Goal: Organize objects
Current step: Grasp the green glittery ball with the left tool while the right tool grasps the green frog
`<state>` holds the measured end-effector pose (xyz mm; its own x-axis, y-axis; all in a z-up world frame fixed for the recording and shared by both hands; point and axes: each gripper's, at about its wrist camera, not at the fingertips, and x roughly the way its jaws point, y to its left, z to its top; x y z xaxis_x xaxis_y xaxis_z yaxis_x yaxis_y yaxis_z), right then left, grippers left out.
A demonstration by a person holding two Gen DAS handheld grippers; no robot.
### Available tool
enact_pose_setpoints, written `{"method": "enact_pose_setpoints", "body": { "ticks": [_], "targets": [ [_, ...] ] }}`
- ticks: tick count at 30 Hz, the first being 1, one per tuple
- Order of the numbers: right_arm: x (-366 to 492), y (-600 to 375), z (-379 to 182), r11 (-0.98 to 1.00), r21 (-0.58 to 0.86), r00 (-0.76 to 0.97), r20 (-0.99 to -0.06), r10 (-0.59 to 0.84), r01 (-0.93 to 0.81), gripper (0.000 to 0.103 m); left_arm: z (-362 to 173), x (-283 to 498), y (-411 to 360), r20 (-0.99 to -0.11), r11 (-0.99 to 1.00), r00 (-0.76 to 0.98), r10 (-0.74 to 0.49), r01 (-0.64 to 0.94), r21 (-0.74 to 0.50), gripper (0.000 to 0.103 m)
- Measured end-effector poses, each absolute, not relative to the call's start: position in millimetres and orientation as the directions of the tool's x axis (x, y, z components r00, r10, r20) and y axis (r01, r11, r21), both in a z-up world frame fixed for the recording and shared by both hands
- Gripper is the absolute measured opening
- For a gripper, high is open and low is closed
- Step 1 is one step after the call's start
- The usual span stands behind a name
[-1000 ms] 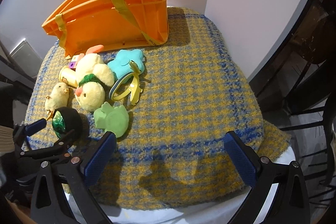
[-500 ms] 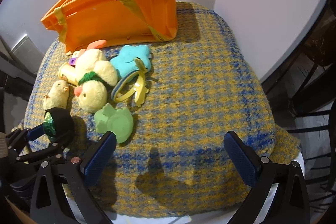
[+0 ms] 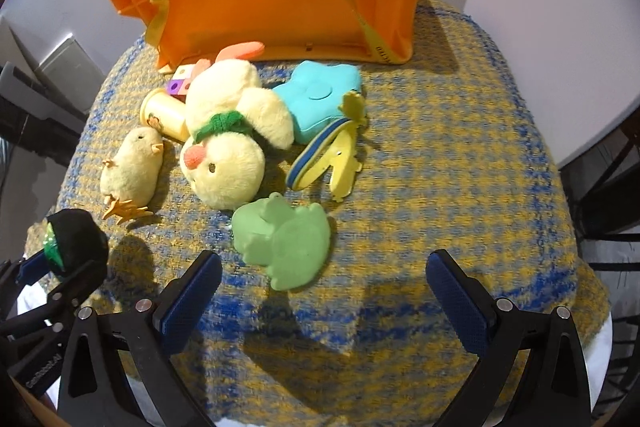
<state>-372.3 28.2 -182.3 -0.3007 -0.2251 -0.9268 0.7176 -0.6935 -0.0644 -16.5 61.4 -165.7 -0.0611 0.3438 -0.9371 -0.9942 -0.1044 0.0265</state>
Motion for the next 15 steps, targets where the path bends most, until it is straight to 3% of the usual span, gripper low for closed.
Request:
{"method": "enact_pose_setpoints", "body": {
  "ticks": [11, 15],
  "targets": [
    [-375.1, -3.0, -205.5, -0.693, -0.089, -0.281, -0.945, -0.169, 0.716, 0.1, -183.0, -47.1, 71.7, -0.952, -0.147, -0.054, 0.302, -0.989, 0.009, 0.06],
    [-374.4, -9.2, -216.6, -0.69, -0.101, -0.265, -0.955, -0.135, 0.717, 0.087, -189.8, -55.9, 73.7, -0.956, -0.129, -0.046, 0.289, -0.992, 0.008, 0.06]
  ]
}}
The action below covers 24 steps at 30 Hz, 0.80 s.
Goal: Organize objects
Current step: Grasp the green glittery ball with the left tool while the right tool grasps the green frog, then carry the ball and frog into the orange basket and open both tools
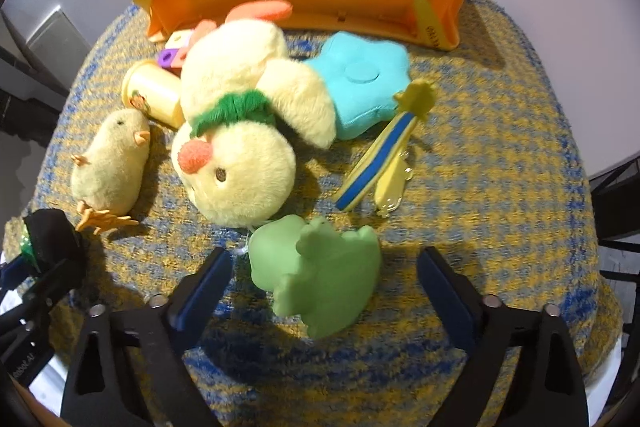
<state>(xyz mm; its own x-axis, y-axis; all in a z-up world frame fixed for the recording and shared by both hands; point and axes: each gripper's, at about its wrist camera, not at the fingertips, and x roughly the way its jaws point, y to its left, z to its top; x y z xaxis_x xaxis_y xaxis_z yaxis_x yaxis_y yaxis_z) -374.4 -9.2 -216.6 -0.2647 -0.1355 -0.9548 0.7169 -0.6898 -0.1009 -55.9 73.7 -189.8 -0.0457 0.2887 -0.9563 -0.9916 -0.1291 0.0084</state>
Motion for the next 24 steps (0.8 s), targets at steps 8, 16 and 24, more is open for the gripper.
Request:
{"method": "enact_pose_setpoints", "body": {
  "ticks": [8, 16, 24],
  "targets": [
    [-373.3, -6.0, -215.2, -0.689, -0.077, -0.244, -0.958, -0.148, 0.72, 0.065, -190.9, -56.1, 73.1, -0.957, -0.106, -0.034, 0.287, -0.994, 0.004, 0.06],
    [-366.2, 14.0, -184.4, -0.696, -0.064, -0.266, -0.946, -0.187, 0.716, 0.065, -167.1, -49.4, 63.2, -0.943, -0.072, -0.031, 0.333, -0.997, 0.007, 0.06],
    [-366.4, 17.3, -132.8, -0.702, -0.069, -0.324, -0.916, -0.238, 0.709, 0.065, -132.1, -38.2, 59.4, -0.921, 0.006, 0.002, 0.388, -1.0, 0.0, 0.06]
  ]
}}
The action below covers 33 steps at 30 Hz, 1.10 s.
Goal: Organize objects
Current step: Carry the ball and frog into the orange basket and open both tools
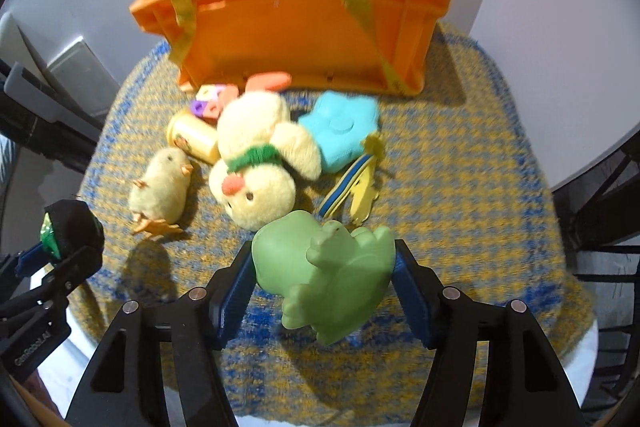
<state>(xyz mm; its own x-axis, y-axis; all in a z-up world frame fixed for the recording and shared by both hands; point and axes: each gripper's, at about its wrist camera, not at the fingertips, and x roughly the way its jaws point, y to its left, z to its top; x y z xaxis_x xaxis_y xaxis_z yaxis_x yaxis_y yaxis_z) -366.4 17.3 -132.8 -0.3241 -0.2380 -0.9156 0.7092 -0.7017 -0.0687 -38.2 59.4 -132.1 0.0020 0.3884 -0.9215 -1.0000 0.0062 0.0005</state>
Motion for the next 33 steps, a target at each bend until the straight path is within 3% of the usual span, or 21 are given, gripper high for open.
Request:
{"method": "enact_pose_setpoints", "body": {
  "ticks": [33],
  "targets": [
    [-422.0, -34.0, -9.1, -0.706, -0.102, -0.499, -0.778, -0.383, 0.701, 0.065, -16.9, 0.6, 160.7, -0.795, 0.207, 0.085, 0.601, -0.977, 0.052, 0.06]
  ]
}}
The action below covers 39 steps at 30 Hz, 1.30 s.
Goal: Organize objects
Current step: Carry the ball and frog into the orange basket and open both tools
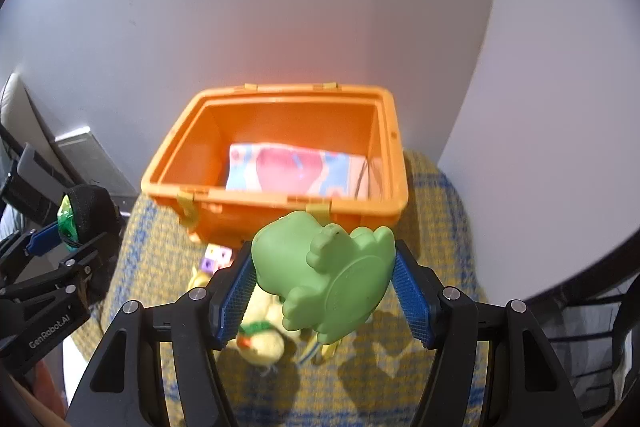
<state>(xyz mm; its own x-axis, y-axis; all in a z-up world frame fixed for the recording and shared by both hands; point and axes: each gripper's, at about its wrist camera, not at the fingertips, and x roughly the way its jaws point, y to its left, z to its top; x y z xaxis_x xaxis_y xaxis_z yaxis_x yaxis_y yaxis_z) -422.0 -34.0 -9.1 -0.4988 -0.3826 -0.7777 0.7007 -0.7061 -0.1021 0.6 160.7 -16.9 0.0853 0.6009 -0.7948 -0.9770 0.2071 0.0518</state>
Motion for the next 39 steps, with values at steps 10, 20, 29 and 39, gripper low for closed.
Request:
{"method": "enact_pose_setpoints", "body": {
  "ticks": [10, 20, 29, 39],
  "targets": [
    [-463.1, -59.8, 0.2, -0.813, -0.183, -0.631, -0.73, -0.264, 0.552, 0.065, -13.6, 23.5, 221.0, -0.784, 0.285, 0.132, 0.607, -0.957, 0.06, 0.06],
    [-508.9, -85.0, -14.1, -0.805, -0.181, -0.605, -0.754, -0.256, 0.565, 0.065, -33.1, 43.0, 282.7, -0.817, 0.354, 0.184, 0.546, -0.935, 0.026, 0.061],
    [-544.6, -102.1, -38.5, -0.808, -0.165, -0.562, -0.794, -0.232, 0.566, 0.065, -49.1, 49.3, 307.8, -0.835, 0.374, 0.162, 0.525, -0.926, 0.056, 0.061],
    [-548.3, -105.3, -40.0, -0.81, -0.211, -0.601, -0.772, -0.204, 0.546, 0.089, -46.8, 49.2, 311.5, -0.824, 0.36, 0.122, 0.554, -0.927, 0.105, 0.085]
  ]
}}
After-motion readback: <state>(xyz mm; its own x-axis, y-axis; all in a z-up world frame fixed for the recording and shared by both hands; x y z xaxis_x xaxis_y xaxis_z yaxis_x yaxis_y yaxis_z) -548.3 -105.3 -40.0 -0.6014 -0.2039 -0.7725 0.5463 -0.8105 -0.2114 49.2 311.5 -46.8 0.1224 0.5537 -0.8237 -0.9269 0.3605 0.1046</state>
